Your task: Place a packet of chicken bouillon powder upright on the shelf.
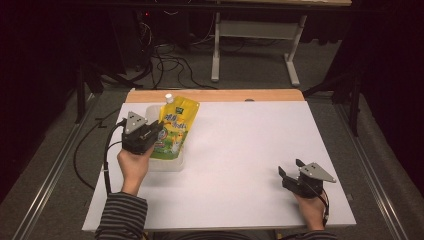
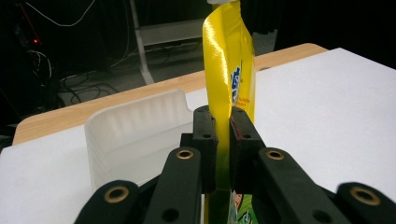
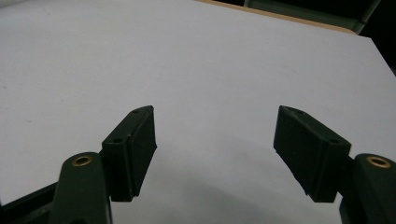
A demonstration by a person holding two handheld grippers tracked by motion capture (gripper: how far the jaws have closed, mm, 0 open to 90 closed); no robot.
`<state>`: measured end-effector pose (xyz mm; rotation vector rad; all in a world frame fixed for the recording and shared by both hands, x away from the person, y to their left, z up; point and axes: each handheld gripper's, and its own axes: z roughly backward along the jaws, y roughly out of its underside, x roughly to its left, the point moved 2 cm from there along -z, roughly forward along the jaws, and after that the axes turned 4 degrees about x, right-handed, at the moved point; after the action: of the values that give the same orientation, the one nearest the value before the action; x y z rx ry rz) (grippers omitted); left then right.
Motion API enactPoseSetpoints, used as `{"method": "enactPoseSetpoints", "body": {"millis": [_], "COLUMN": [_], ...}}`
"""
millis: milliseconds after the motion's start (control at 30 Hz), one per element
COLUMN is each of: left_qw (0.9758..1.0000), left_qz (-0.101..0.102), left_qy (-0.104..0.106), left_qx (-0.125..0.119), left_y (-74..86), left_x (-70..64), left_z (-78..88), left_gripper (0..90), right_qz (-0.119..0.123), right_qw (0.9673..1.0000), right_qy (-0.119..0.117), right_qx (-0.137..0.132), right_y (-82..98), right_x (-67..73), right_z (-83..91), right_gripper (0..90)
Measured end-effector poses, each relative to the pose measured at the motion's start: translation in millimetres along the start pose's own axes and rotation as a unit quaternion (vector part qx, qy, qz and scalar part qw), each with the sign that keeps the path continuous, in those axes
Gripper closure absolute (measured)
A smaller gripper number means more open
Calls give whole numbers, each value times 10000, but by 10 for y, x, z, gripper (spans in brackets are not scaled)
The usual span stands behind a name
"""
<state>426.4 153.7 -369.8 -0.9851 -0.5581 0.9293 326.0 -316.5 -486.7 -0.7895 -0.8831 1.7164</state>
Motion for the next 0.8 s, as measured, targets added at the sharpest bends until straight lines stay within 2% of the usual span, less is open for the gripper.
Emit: {"method": "enactPoseSetpoints", "body": {"millis": [367, 433, 467, 567, 600, 667, 700, 733, 800], "left_qw": [9997, 9994, 9990, 9977, 9977, 9956, 9956, 9949, 9928], "left_qz": [-33, 47, 139, 191, 191, 168, 168, 100, 114], "left_qy": [-5, 49, 125, 159, 159, 191, 191, 158, 214], "left_qx": [221, 347, 405, 634, 634, 899, 899, 991, 1177], "left_y": [51, 47, 42, 3, 3, -40, -40, -56, -78], "left_x": [67, 86, 100, 128, 128, 124, 124, 112, 106], "left_z": [-28, -8, 2, 1, 1, -41, -41, -55, -81], "left_gripper": [818, 811, 808, 790, 773, 737, 726, 726, 704], "right_qz": [-21, 6, 7, 24, 24, 1, 1, 3, 5], "right_qw": [10000, 10000, 10000, 10000, 10000, 10000, 10000, 10000, 10000], "right_qy": [-5, 1, 2, 6, 6, 9, 9, 9, 6], "right_qx": [-1, 0, 6, 22, 22, 22, 22, 9, 25], "right_y": [1, 1, 0, 0, 0, 0, 0, 0, 0], "right_x": [1, 1, 2, 8, 8, 2, 2, 3, 5], "right_z": [2, 3, 0, -1, -1, -1, -1, 1, 0], "right_gripper": [301, 302, 302, 303, 303, 302, 302, 302, 302]}}
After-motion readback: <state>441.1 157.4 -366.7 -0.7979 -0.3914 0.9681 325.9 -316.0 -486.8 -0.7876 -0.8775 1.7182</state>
